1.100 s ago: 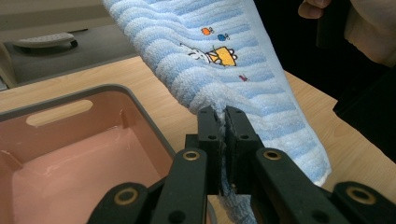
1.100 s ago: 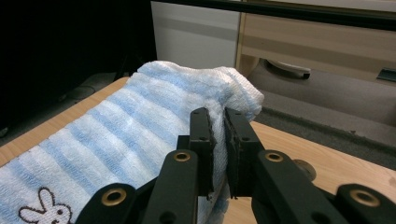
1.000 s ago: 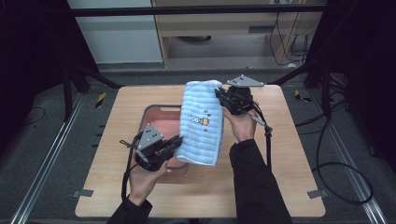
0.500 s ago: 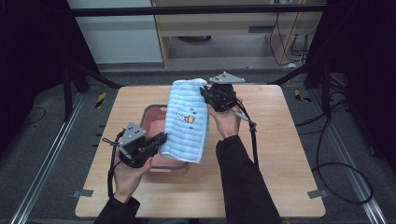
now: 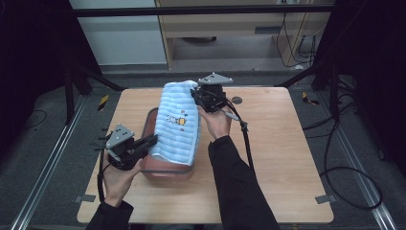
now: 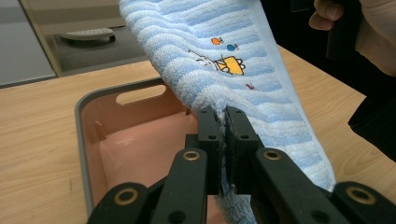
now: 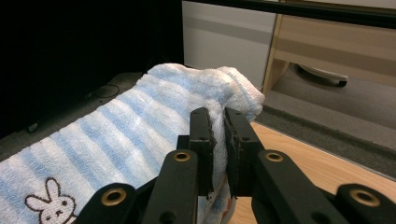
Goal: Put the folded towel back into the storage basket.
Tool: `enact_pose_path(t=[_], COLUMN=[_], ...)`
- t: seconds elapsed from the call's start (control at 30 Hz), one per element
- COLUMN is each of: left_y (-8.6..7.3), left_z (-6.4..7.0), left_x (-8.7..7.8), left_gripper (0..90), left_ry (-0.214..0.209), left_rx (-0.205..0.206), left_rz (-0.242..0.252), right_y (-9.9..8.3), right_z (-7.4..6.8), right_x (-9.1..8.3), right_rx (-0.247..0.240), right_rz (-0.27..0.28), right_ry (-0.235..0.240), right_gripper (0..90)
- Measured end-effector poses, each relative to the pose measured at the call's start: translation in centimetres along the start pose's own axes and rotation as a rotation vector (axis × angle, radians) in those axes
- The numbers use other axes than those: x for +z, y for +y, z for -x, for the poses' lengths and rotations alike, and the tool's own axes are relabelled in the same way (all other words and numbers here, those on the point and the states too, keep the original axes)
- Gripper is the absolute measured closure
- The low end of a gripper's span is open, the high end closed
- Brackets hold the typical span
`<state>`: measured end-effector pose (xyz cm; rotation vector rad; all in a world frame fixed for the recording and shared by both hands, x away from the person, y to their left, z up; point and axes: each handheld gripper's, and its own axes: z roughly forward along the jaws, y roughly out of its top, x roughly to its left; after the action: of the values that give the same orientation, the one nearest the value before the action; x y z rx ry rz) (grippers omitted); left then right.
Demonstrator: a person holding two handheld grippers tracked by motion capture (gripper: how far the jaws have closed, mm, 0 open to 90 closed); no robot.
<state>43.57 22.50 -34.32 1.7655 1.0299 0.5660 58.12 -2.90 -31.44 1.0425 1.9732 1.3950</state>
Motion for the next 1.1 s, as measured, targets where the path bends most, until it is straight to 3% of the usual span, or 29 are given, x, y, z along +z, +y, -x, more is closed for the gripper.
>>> enact_pose_path(t=[0.5, 0.93, 1.1], left_y=[-1.2, -2.9, -3.3], left_z=[-2.0, -2.3, -2.3], left_x=[0.8, 2.3, 2.5], left_gripper=[85.8, 85.8, 85.8], left_ry=[0.041, 0.063, 0.062], left_rx=[-0.024, 0.009, 0.002], left_rz=[-0.041, -0.111, -0.141], right_y=[-0.8, -2.6, -3.5], right_z=[-1.0, -1.1, -1.1], right_x=[3.1, 4.7, 5.1], right_rx=[0.004, -0.011, -0.004], right_rz=[-0.023, -0.066, -0.084], right_ry=[0.028, 0.023, 0.026], right_gripper=[82.9, 82.8, 82.8])
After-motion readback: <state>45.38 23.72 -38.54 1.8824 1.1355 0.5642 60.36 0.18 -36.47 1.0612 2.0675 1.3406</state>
